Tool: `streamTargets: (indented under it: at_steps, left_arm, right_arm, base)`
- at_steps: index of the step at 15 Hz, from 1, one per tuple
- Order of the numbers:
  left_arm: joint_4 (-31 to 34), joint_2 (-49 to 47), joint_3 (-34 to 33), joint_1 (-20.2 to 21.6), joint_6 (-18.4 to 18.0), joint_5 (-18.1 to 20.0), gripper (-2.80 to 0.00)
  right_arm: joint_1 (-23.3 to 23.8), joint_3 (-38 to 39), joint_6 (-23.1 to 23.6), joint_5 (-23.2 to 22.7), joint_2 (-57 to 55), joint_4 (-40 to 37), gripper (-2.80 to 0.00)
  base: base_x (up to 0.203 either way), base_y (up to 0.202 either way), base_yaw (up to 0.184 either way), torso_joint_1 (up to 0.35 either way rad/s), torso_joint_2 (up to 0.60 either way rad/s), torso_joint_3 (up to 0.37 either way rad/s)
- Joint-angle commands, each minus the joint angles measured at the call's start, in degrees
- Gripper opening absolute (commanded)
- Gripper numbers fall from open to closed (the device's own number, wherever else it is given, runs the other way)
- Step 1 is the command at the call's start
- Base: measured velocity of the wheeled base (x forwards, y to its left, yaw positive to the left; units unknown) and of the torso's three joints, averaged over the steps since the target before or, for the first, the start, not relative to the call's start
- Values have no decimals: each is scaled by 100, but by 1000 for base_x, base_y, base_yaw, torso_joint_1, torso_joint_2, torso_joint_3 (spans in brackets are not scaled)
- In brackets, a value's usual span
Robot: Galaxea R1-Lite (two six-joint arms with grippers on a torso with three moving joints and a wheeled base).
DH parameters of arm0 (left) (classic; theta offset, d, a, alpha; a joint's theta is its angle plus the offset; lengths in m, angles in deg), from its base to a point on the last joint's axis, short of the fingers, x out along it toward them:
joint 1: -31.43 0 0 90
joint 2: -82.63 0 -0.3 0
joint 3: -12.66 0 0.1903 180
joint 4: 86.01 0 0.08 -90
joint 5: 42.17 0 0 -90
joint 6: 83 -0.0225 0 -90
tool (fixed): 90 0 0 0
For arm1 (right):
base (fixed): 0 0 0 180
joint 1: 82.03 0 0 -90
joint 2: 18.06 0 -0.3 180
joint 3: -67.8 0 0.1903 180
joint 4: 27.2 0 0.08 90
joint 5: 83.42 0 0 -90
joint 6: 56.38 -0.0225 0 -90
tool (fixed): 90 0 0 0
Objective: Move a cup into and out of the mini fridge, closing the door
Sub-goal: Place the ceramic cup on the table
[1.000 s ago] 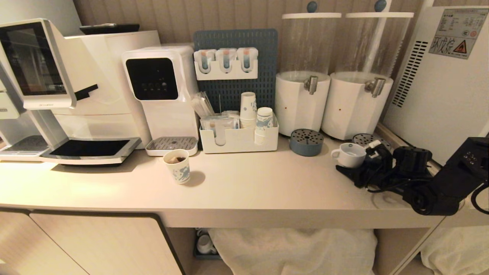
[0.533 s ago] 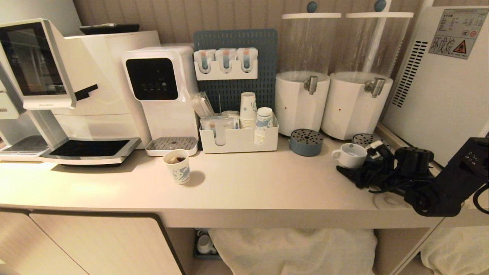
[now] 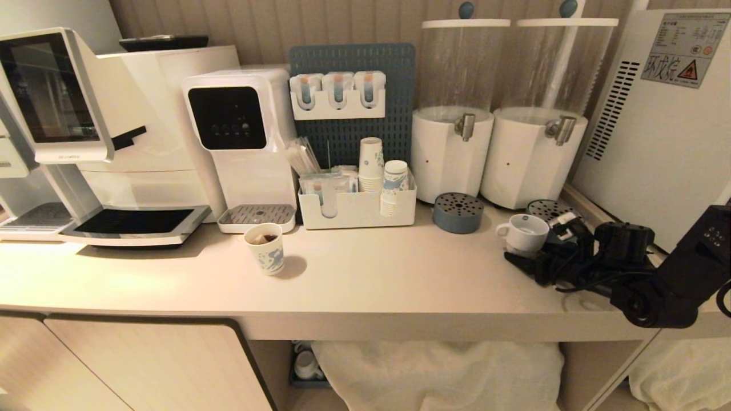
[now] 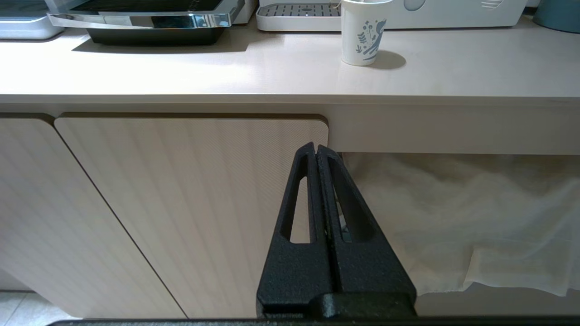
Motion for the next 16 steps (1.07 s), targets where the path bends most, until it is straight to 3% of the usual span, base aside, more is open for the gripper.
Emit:
streamTargets:
  at_steps: [1, 9, 12, 16]
  left_arm:
    - [0, -7, 0, 2, 3, -2, -280]
    - [0, -7, 0, 2, 3, -2, -280]
    - [0, -7, 0, 2, 3, -2, -280]
    - [0, -7, 0, 2, 3, -2, -280]
  right_arm:
    - [24, 144, 19, -28, 109, 41, 0]
    - [81, 798, 26, -70, 696, 47, 0]
    - [253, 1283, 67, -402, 1104, 55, 0]
    - [441, 2185, 111, -489, 1495, 790, 0]
  base:
    - [0, 0, 0, 0, 0, 0]
    - [0, 0, 0, 0, 0, 0]
    - [0, 0, 0, 0, 0, 0]
    - [0, 0, 0, 0, 0, 0]
